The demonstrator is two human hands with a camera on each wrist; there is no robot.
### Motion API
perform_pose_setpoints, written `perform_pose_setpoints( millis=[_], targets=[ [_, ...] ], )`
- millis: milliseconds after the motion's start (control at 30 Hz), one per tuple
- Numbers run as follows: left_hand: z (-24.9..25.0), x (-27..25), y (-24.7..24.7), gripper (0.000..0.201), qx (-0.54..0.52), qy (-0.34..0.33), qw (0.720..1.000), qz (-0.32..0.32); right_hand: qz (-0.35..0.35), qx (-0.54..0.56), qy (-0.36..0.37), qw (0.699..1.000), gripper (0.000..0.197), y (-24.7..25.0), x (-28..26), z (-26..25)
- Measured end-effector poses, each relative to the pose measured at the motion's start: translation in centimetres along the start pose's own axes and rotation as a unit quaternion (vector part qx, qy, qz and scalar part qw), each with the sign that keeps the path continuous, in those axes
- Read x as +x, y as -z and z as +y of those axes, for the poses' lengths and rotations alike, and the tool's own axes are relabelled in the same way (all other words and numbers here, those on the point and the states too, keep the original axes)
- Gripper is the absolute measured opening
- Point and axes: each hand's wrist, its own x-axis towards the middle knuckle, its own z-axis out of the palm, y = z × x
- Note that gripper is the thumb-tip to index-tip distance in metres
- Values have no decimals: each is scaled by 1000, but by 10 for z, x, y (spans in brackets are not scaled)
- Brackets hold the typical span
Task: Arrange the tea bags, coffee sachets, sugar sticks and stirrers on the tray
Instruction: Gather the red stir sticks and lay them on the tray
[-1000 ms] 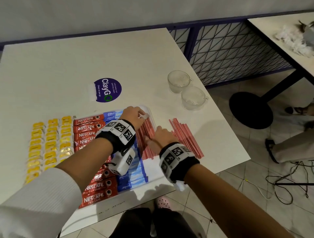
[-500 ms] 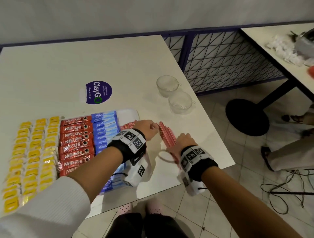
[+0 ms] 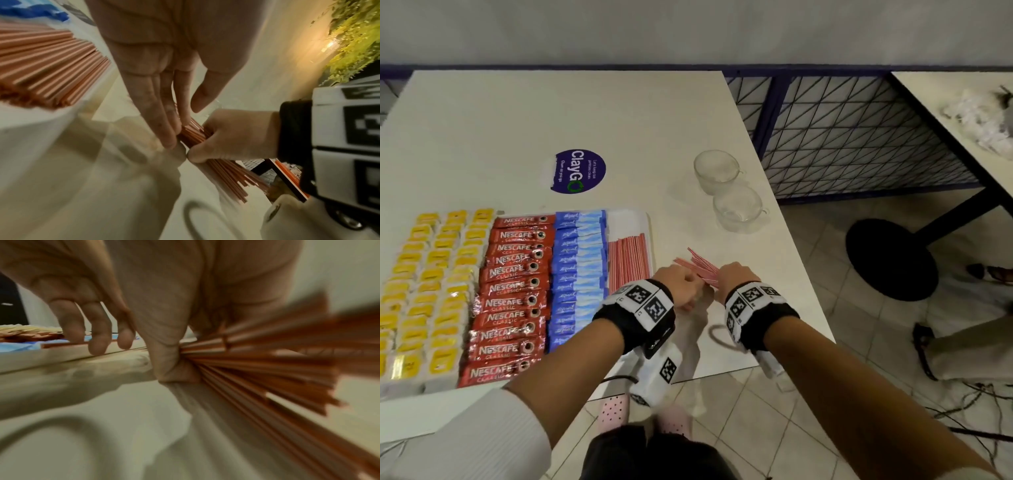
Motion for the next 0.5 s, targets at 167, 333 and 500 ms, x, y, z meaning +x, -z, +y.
perform_pose_setpoints(
  millis=[167,333,500],
  targets=[
    [-4,2,-10,22,-136,47,989,-16,20,-1,38,999,28,-3,2,5],
    [-1,3,-15,33,-256,57,965,-15,9,122,27,992,30,6,7,10],
    [10,9,-11,41,-369,51,928,-10,16,237,76,968,33,3,-5,1]
  ],
)
